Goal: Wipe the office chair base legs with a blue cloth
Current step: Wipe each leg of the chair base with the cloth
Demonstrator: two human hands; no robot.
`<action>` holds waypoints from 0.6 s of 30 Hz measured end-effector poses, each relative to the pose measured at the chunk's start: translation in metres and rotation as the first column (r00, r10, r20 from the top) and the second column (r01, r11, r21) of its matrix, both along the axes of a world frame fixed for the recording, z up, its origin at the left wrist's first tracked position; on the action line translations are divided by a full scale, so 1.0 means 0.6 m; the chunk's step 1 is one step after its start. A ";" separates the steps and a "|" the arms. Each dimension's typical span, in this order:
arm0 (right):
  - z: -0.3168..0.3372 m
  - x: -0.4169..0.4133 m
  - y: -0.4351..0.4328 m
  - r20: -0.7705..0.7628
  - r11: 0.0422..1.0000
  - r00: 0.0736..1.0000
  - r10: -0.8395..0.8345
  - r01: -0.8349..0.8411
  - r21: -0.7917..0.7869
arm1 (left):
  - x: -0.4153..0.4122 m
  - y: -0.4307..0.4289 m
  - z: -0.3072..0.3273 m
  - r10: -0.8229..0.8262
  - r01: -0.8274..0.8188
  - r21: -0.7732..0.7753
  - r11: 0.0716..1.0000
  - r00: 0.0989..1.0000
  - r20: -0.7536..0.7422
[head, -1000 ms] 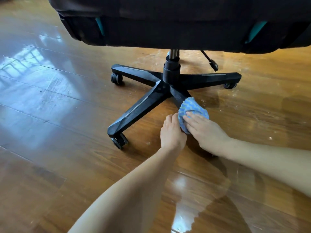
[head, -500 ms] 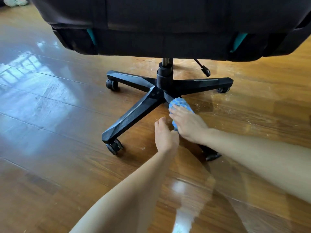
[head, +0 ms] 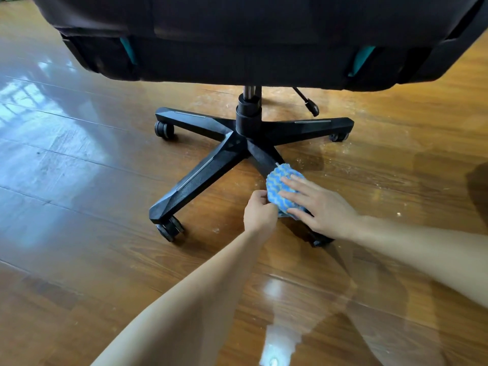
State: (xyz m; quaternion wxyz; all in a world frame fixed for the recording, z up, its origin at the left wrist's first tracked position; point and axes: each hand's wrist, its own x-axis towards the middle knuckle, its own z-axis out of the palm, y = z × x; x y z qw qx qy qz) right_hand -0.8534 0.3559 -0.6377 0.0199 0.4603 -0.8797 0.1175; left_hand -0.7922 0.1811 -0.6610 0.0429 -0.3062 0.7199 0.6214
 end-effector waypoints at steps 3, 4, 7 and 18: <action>0.011 0.025 0.016 -0.014 0.991 0.997 -0.074 0.072 -0.116 | -0.003 0.016 0.003 -0.006 0.008 0.053 0.999 0.999 -0.032; 0.017 0.027 0.010 0.026 0.977 0.992 -0.123 0.125 -0.175 | -0.004 0.019 0.003 0.033 -0.029 0.101 0.994 0.999 -0.040; 0.043 0.013 -0.035 0.308 0.839 0.904 -0.295 0.400 -0.369 | -0.007 0.014 0.012 0.251 -0.230 0.306 0.924 0.968 -0.028; 0.077 -0.017 -0.249 0.905 0.649 0.426 -0.001 0.689 -0.324 | -0.031 -0.084 0.053 0.554 -0.436 0.544 0.717 0.830 -0.064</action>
